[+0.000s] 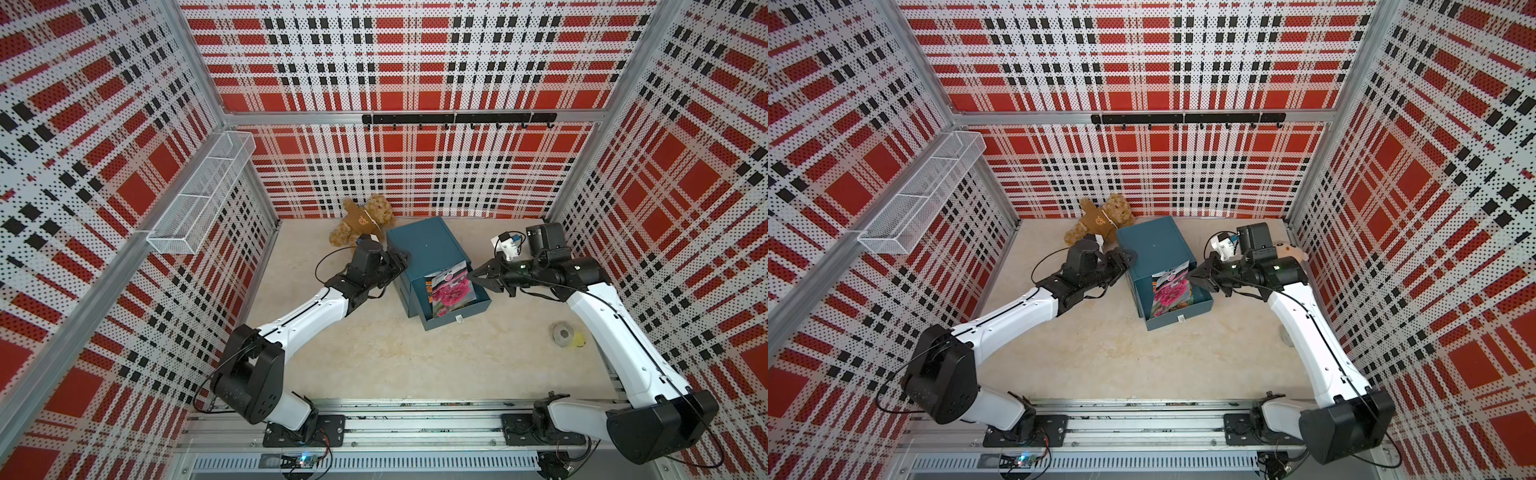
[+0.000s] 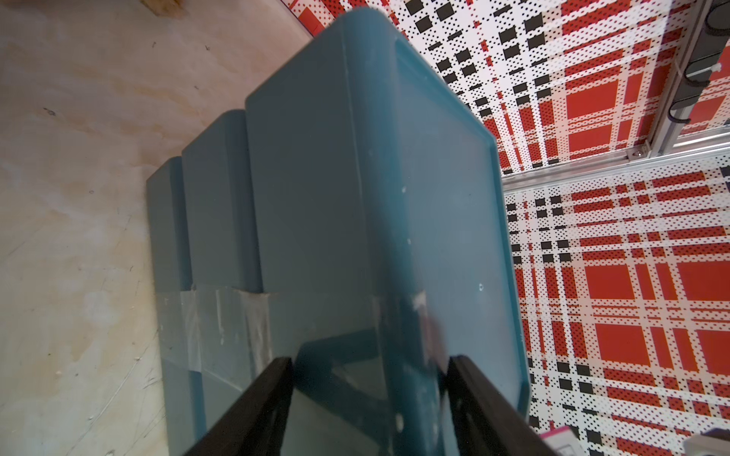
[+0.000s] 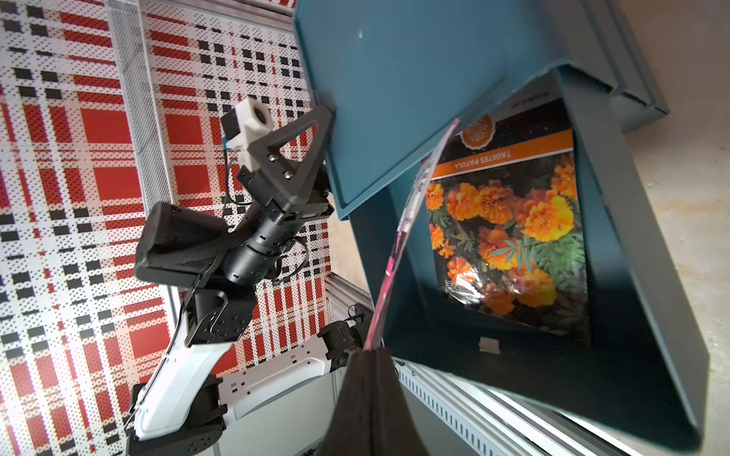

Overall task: Take the seed bags out of the drawer
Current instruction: Pick up the seed packet from the drawer, then place the seed packet at the center of the board.

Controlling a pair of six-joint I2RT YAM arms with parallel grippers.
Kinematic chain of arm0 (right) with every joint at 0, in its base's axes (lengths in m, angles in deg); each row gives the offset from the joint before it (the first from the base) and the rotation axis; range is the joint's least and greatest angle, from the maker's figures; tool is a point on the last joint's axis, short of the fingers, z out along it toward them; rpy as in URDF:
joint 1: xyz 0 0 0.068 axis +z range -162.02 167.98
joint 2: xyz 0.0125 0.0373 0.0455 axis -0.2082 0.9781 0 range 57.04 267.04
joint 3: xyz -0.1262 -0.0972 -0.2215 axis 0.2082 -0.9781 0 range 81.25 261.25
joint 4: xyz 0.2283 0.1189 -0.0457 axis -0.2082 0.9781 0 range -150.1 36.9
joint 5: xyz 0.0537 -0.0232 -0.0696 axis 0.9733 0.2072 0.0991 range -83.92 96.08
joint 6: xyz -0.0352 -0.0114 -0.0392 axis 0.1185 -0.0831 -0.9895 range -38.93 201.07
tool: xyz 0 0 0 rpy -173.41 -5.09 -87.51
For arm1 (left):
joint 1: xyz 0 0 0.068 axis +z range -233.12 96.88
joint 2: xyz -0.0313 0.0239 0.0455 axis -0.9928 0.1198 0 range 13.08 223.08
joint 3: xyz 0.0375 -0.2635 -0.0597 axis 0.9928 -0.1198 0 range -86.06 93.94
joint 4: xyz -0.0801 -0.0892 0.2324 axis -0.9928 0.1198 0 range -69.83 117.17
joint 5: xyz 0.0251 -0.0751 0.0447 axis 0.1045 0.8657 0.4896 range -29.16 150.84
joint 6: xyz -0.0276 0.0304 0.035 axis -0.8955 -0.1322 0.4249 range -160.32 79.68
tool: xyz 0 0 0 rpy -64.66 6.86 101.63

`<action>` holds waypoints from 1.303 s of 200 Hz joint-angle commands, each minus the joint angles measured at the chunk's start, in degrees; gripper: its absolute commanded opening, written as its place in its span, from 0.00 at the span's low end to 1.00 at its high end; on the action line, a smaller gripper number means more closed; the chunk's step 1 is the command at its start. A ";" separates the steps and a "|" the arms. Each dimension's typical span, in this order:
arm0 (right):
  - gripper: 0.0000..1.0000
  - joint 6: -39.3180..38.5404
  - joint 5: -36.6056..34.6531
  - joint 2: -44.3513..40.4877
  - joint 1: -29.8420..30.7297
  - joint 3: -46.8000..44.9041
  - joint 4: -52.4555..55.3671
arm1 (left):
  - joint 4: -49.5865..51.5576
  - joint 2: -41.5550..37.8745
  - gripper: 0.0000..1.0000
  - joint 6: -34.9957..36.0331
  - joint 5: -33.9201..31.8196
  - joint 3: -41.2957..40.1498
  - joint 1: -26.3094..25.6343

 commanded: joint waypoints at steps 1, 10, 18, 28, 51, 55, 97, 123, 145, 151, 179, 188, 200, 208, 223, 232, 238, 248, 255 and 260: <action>0.00 -5.28 3.21 -3.14 -2.00 2.31 2.21 | 2.08 1.20 0.66 0.38 1.41 -1.78 0.15; 0.00 -6.71 3.25 -3.94 -3.39 2.74 2.47 | 2.09 1.28 0.66 0.45 1.59 -1.56 0.23; 0.00 -8.06 3.01 -4.54 -5.11 3.28 2.54 | 2.08 1.39 0.66 0.41 1.78 -1.48 0.23; 0.00 -8.94 2.52 -5.52 -7.46 3.32 1.58 | 2.05 1.54 0.66 0.47 1.85 -1.36 0.23; 0.00 -8.79 3.73 -6.39 -12.48 2.39 -3.02 | 1.91 2.08 0.66 0.48 2.46 -1.03 0.29; 0.00 -8.76 3.76 -6.24 -13.02 2.36 -3.66 | 1.91 2.17 0.66 0.45 2.46 -0.98 0.28; 0.00 -16.16 -0.21 -2.58 -20.87 2.99 -5.91 | 1.64 2.66 0.66 0.37 3.03 -0.90 0.38; 0.00 -17.27 -3.03 0.53 -27.60 2.15 -10.08 | 1.21 3.05 0.66 0.23 3.51 -0.75 0.53; 0.00 -18.83 -8.25 4.32 -28.41 3.88 -11.94 | 1.24 3.54 0.66 0.16 3.96 -0.22 0.72; 0.00 -19.16 -8.42 5.36 -28.44 4.04 -12.45 | 1.21 3.63 0.66 0.22 4.10 -0.03 0.70; 0.00 -23.46 -8.00 13.39 -28.29 4.73 -10.99 | 1.26 4.25 0.66 0.21 4.79 0.67 1.29; 0.00 -25.13 -7.78 15.89 -28.19 4.36 -9.87 | 1.20 4.26 0.66 -0.02 4.91 0.81 1.54; 0.00 -27.07 -7.04 18.91 -27.81 3.21 -8.75 | 1.20 4.20 0.66 -0.06 5.05 1.02 1.80; 0.00 -28.32 -6.63 21.07 -27.44 2.42 -7.90 | 1.21 4.08 0.66 -0.07 5.07 1.16 1.97; 0.00 -30.62 -6.80 24.45 -26.34 1.42 -6.22 | 1.20 3.94 0.66 -0.22 5.10 1.37 2.09; 0.00 -32.16 -6.63 26.78 -25.49 1.03 -4.85 | 1.20 3.85 0.66 -0.26 5.19 1.41 2.11; 0.00 -33.39 -6.50 28.34 -24.78 1.03 -4.27 | 1.20 3.75 0.66 -0.23 5.27 1.39 2.26; 0.00 -34.82 -7.26 30.71 -23.47 1.31 -2.77 | 1.33 3.60 0.66 -0.39 5.12 1.30 2.31; 0.00 -35.58 -8.23 32.47 -22.60 1.81 -1.98 | 1.38 3.59 0.66 -0.39 5.12 1.22 2.39; 0.00 -35.83 -9.30 33.52 -22.05 2.28 -1.49 | 1.46 3.59 0.66 -0.35 5.02 1.16 2.44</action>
